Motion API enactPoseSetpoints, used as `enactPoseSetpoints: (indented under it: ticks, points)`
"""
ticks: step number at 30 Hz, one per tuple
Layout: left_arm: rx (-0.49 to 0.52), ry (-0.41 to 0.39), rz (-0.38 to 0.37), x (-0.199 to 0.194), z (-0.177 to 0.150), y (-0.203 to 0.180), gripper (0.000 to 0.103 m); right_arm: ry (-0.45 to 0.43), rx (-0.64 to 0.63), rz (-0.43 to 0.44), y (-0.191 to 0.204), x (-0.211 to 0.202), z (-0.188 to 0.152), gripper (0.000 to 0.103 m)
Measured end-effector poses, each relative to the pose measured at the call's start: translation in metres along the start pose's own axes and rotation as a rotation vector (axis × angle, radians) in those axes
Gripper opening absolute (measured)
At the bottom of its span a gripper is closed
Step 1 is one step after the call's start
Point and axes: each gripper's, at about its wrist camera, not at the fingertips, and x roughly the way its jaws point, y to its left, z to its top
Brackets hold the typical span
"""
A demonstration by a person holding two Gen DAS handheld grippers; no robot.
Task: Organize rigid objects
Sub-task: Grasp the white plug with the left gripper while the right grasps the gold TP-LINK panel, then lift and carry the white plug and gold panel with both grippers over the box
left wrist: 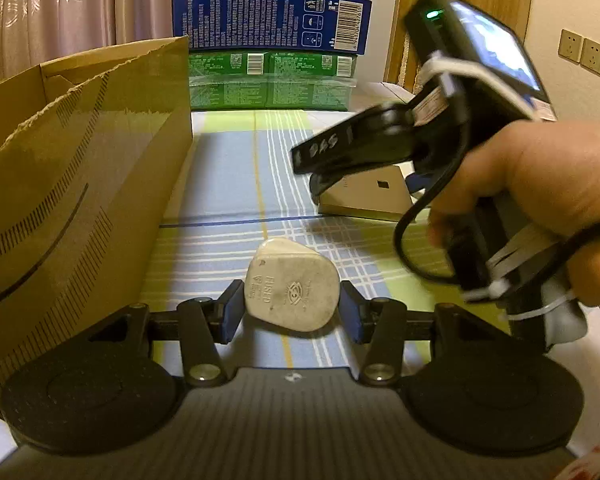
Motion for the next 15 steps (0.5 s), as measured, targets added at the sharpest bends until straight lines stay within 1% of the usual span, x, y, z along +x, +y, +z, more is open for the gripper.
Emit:
enactPoseSetpoints:
  ticks: [3, 4, 9, 11, 15]
  points:
    - [0.004, -0.005, -0.001, -0.001, -0.001, 0.000, 0.045, 0.007, -0.039, 0.021, -0.003, -0.002, -0.004, 0.095]
    - [0.004, -0.006, -0.001, -0.001, -0.001, 0.000, 0.045, 0.010, -0.050, 0.027, -0.005, -0.004, -0.007, 0.092]
    - [0.012, -0.008, -0.005, -0.001, -0.001, 0.000, 0.045, 0.063, -0.093, 0.086, -0.033, -0.023, -0.022, 0.089]
    - [0.009, -0.006, -0.008, 0.000, 0.000, 0.001, 0.045, 0.075, -0.133, 0.088, -0.046, -0.036, -0.035, 0.089]
    - [0.013, -0.004, -0.005, 0.000, 0.001, 0.000, 0.045, 0.052, -0.149, 0.099, -0.065, -0.062, -0.065, 0.089]
